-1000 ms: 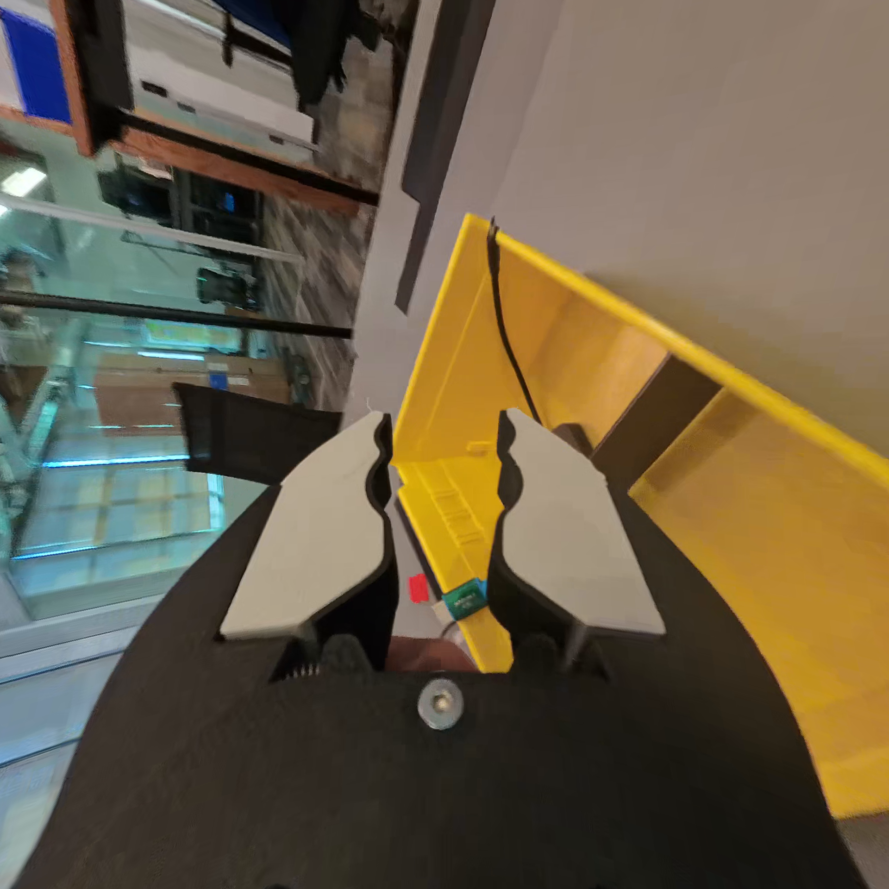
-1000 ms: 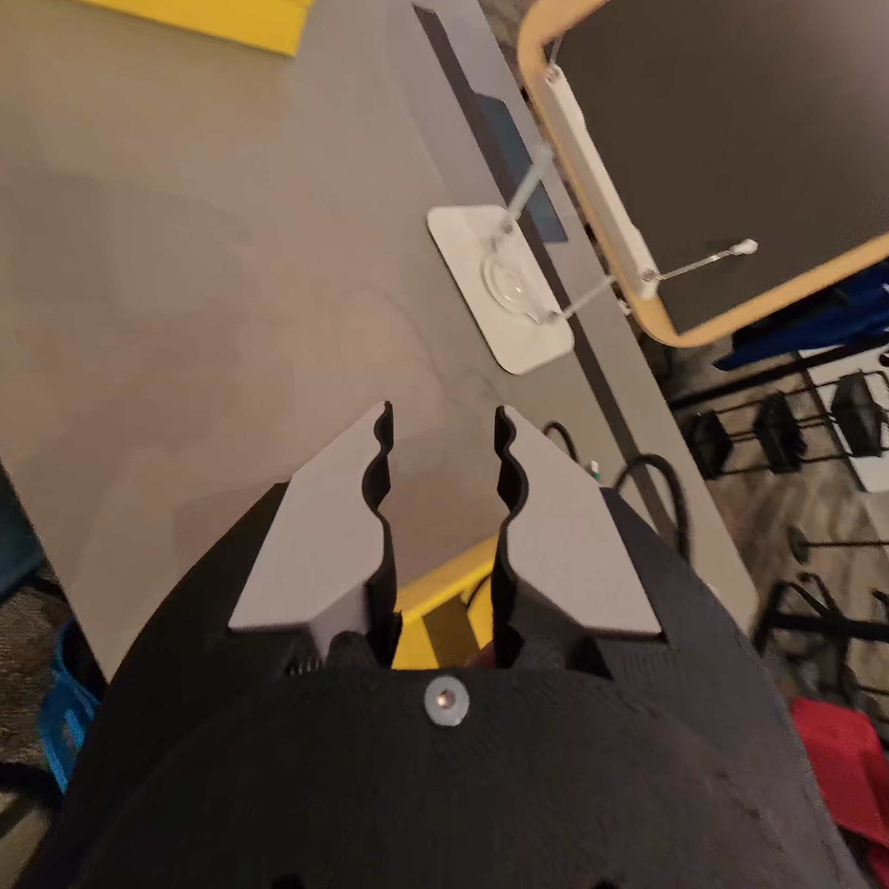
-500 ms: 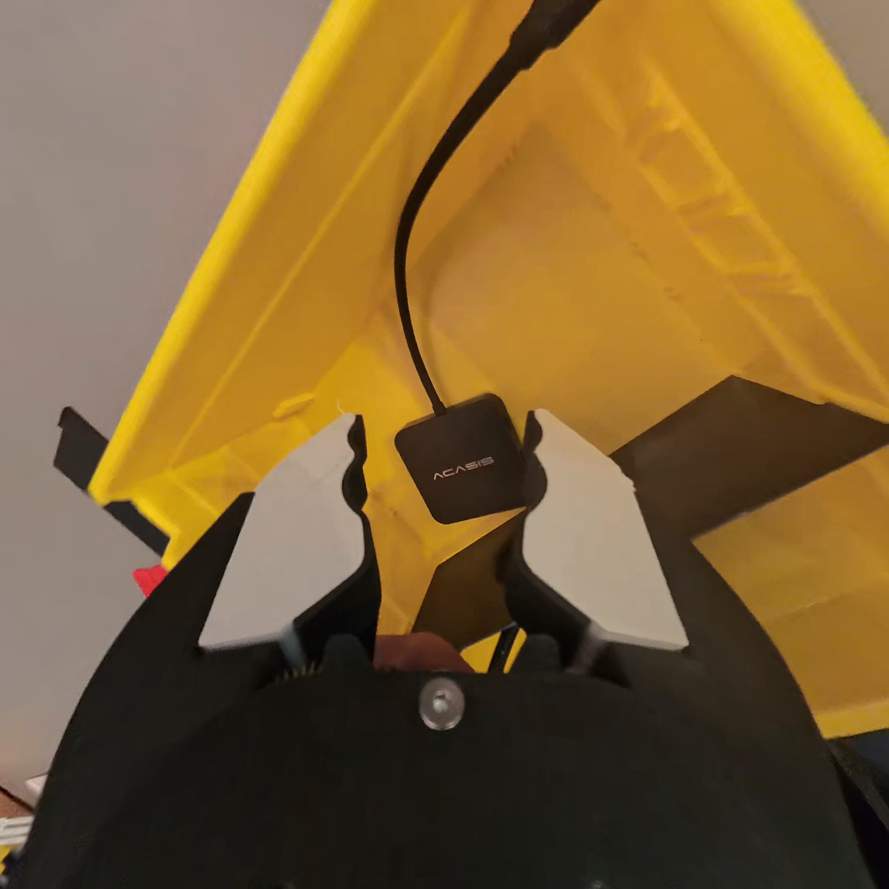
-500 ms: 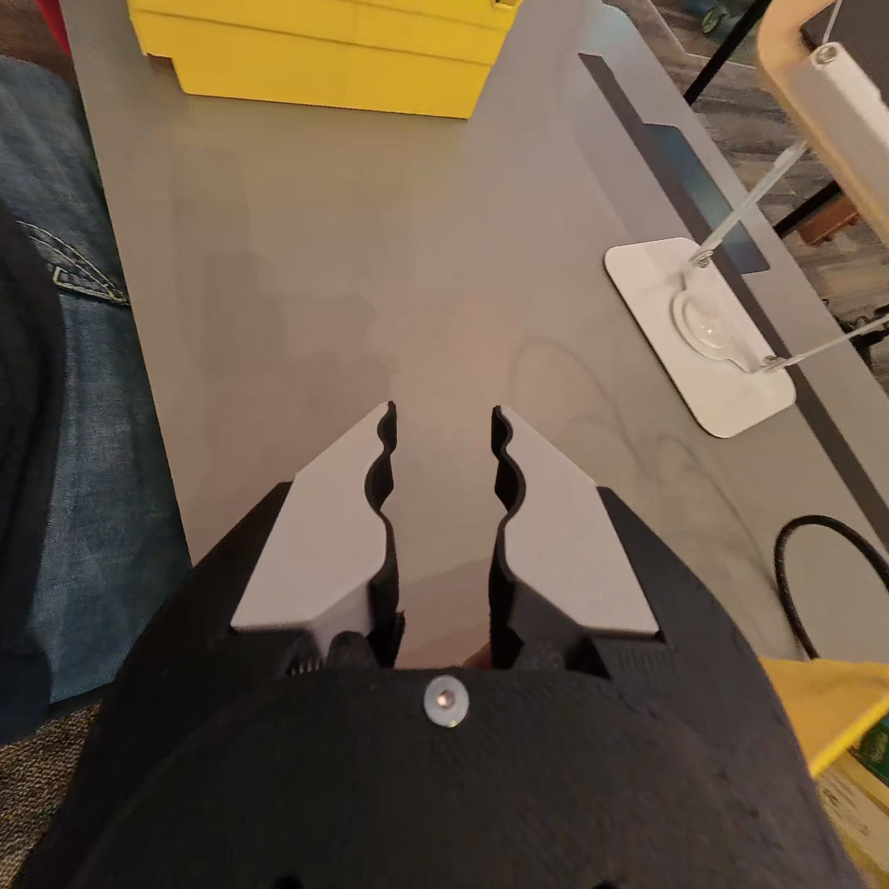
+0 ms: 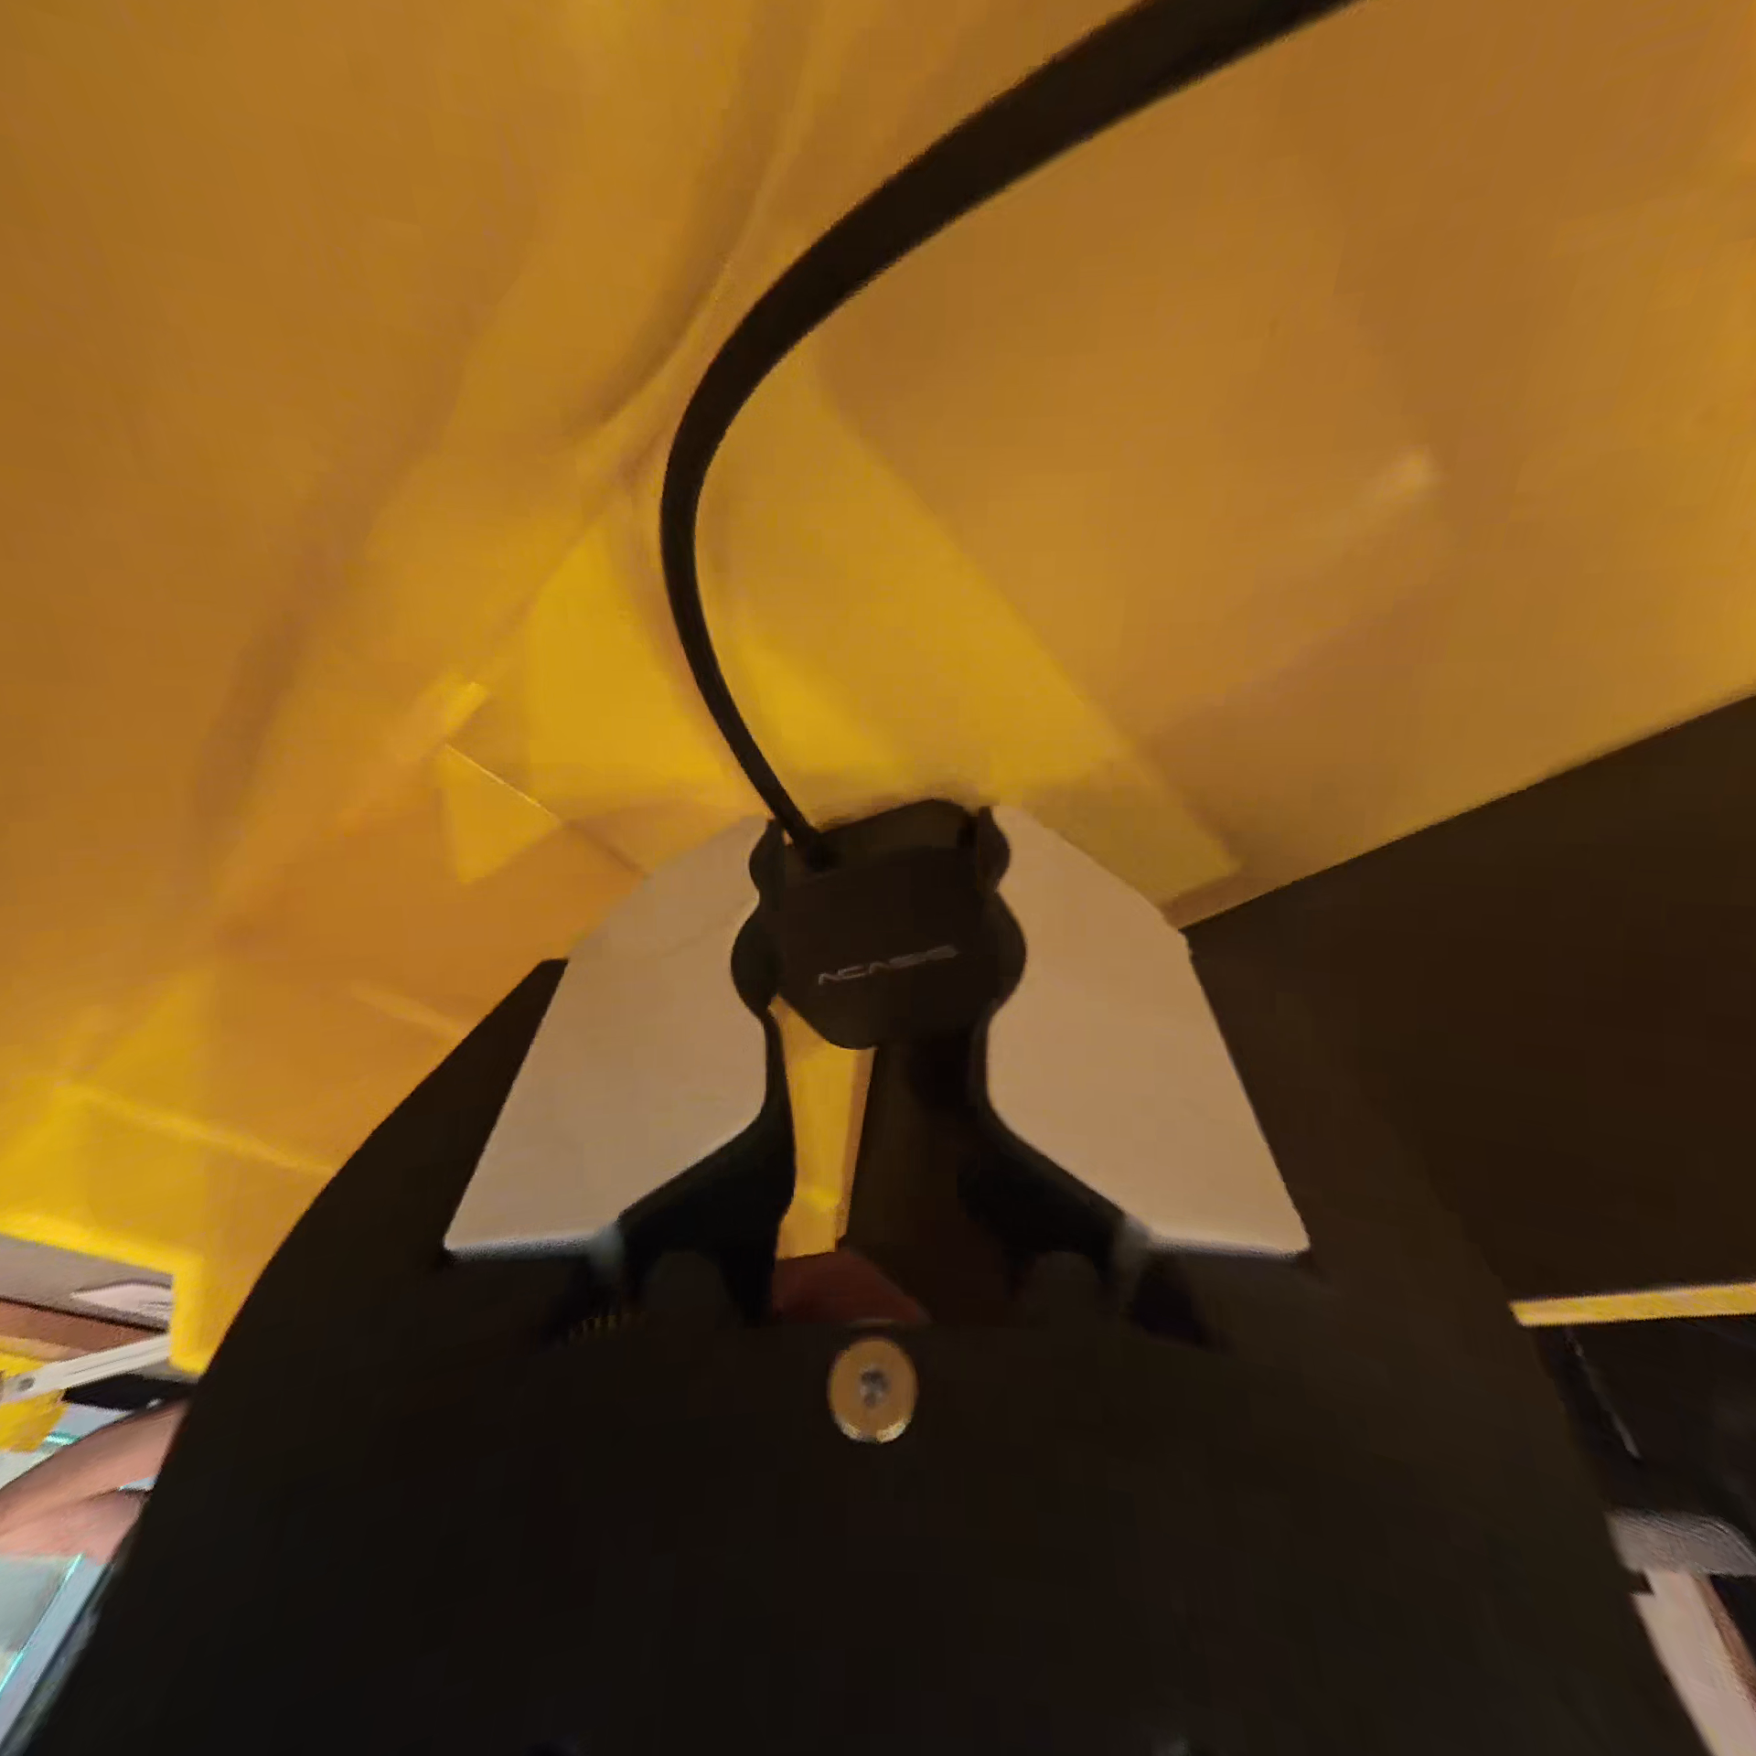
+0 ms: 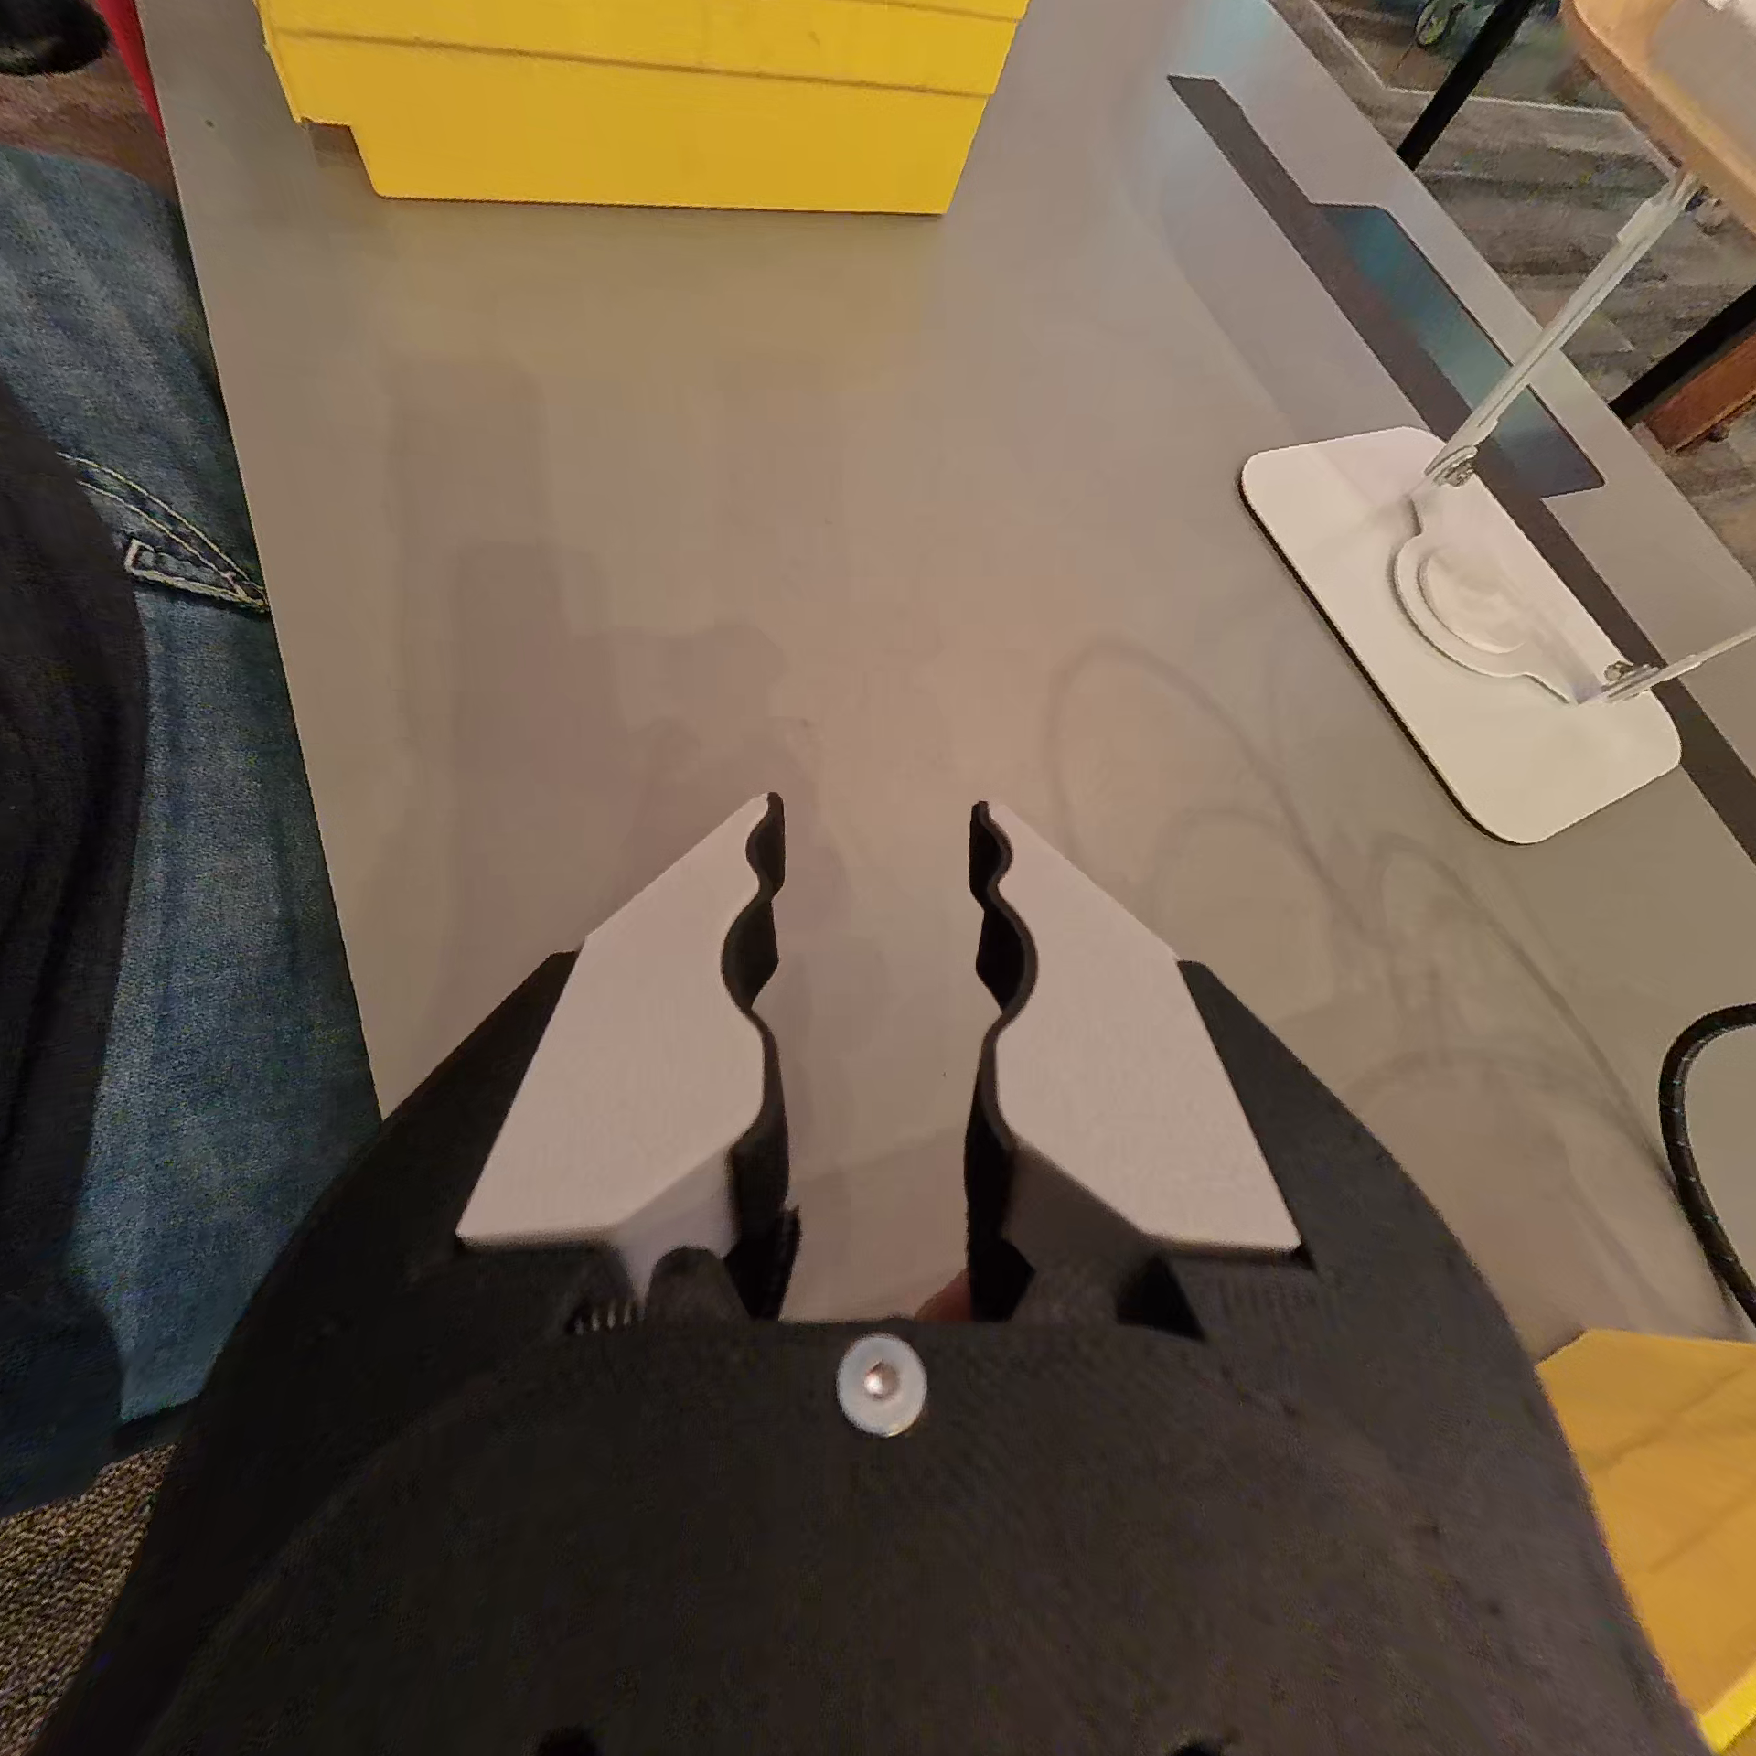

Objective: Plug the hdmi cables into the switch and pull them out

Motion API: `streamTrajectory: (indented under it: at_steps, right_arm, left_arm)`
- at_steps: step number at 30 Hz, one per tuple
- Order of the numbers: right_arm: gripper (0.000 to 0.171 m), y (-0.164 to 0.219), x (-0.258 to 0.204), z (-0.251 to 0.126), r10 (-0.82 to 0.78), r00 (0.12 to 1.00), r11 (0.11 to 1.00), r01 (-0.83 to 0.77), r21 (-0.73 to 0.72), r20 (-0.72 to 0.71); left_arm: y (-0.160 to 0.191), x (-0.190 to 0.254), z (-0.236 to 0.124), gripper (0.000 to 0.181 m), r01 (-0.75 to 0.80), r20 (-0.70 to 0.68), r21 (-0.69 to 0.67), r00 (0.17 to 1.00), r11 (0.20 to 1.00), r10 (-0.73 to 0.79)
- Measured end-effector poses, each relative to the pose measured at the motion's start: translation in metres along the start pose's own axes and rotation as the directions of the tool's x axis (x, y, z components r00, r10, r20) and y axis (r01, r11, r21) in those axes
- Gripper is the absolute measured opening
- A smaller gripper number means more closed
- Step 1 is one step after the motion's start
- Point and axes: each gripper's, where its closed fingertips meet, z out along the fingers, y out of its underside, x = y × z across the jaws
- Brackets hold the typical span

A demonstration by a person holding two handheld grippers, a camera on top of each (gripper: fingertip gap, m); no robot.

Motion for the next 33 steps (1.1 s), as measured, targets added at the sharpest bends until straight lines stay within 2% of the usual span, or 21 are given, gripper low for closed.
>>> streamTrajectory:
  at_steps: [6,7,9,14,15,16,17,19,20,23,26,28,33]
  right_arm:
    - [0.037,0.001,-0.001,0.002,0.003,1.0,1.0,-0.004,0.008,0.009]
    - [0.037,0.0,-0.001,0.001,0.004,1.0,1.0,-0.004,0.008,0.01]
    - [0.037,-0.001,-0.001,0.001,0.005,1.0,1.0,-0.006,0.012,0.013]
    - [0.037,-0.007,-0.002,0.001,0.002,1.0,1.0,-0.002,0.026,0.014]
    - [0.037,-0.008,-0.003,0.002,0.002,1.0,1.0,-0.002,0.03,0.016]
    - [0.037,-0.009,-0.004,0.003,0.001,1.0,0.999,-0.001,0.033,0.02]
    - [0.037,-0.009,-0.005,0.004,-0.002,1.0,0.999,0.001,0.035,0.025]
    - [0.037,-0.01,-0.008,0.006,-0.008,0.999,0.999,0.007,0.035,0.034]
    - [0.037,-0.01,-0.01,0.007,-0.011,0.999,0.999,0.01,0.036,0.038]
    - [0.037,-0.01,-0.012,0.008,-0.011,0.999,0.999,0.01,0.041,0.044]
    - [0.037,-0.008,-0.012,0.008,-0.004,0.999,0.999,0.002,0.046,0.044]
    - [0.037,-0.008,-0.01,0.007,0.0,0.999,0.999,-0.002,0.049,0.039]
    - [0.037,-0.012,-0.009,0.003,0.004,0.999,0.997,-0.006,0.073,0.035]
  left_arm:
    - [-0.002,0.001,-0.003,0.031,-0.008,0.04,0.092,0.999,0.996,0.004]
    - [-0.009,0.003,-0.009,0.0,-0.015,0.045,0.154,0.999,0.988,0.008]
    - [-0.011,0.002,-0.017,0.0,-0.031,0.078,0.192,0.997,0.981,0.016]
    - [-0.009,-0.01,-0.023,0.0,-0.07,0.198,0.19,0.98,0.979,0.031]
    - [-0.01,-0.017,-0.024,0.014,-0.06,0.233,0.194,0.972,0.979,0.013]
    - [-0.009,-0.022,-0.022,0.038,-0.039,0.244,0.18,0.97,0.983,-0.006]
    - [-0.009,-0.026,-0.018,0.042,-0.035,0.255,0.164,0.967,0.986,-0.009]
    - [-0.018,-0.03,-0.012,0.032,-0.075,0.287,0.183,0.958,0.98,0.02]
    - [-0.024,-0.031,-0.009,0.034,-0.088,0.295,0.2,0.955,0.976,0.025]
    - [-0.039,-0.037,-0.01,0.024,-0.12,0.332,0.239,0.943,0.964,0.035]
    - [-0.046,-0.041,-0.007,0.002,-0.133,0.352,0.248,0.935,0.96,0.038]
    - [-0.046,-0.043,-0.007,0.002,-0.17,0.394,0.228,0.916,0.959,0.068]
    - [-0.045,-0.04,-0.027,0.002,-0.186,0.44,0.315,0.898,0.931,0.03]
